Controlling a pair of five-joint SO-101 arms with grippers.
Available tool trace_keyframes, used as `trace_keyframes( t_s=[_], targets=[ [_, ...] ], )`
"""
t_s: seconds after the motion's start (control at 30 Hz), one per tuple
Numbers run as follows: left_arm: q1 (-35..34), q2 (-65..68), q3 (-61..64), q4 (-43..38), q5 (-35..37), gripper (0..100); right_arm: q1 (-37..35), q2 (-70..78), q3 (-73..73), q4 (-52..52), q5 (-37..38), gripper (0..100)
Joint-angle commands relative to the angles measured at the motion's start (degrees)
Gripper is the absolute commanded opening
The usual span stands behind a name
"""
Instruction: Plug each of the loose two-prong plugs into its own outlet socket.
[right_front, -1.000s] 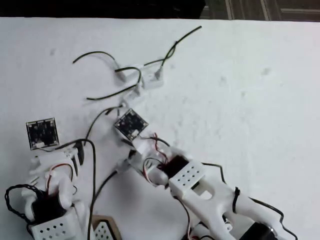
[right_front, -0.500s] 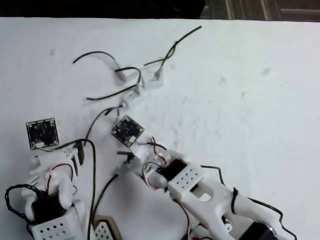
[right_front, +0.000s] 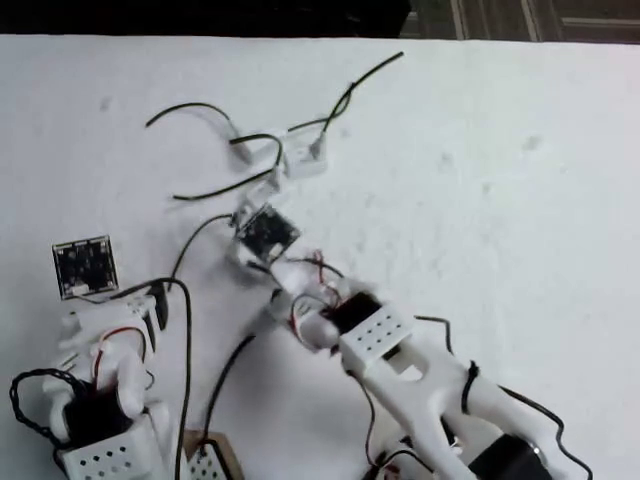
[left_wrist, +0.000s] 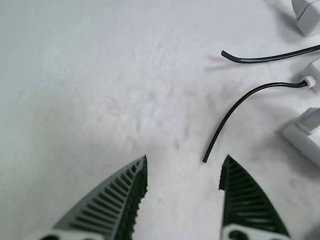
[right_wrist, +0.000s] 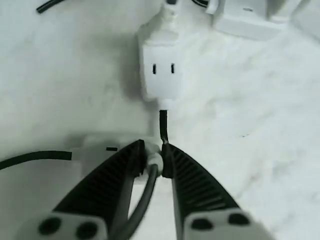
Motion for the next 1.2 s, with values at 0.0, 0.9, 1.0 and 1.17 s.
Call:
trace_keyframes(
  t_s=[0.0,0.9,1.0,1.17],
  targets=[
    [-0.40,-0.57,-0.18,-1.23,-0.26,24,4.70,-2.42,-5.63,0.66,0.53,1.6],
    [1.36,-0.57,0.88,-1.32,-0.35,24,19.74,33.10,-52.57,11.74,6.86,19.5],
    [3.56,-0.57,2.37,-2.29,-0.44,24,18.95,29.23,-52.57,17.80,6.86,14.9],
    [4.53,-0.57,3.52,-3.78,-0.44,24,17.54,18.33,-43.60,20.79,6.51,3.2]
  ],
)
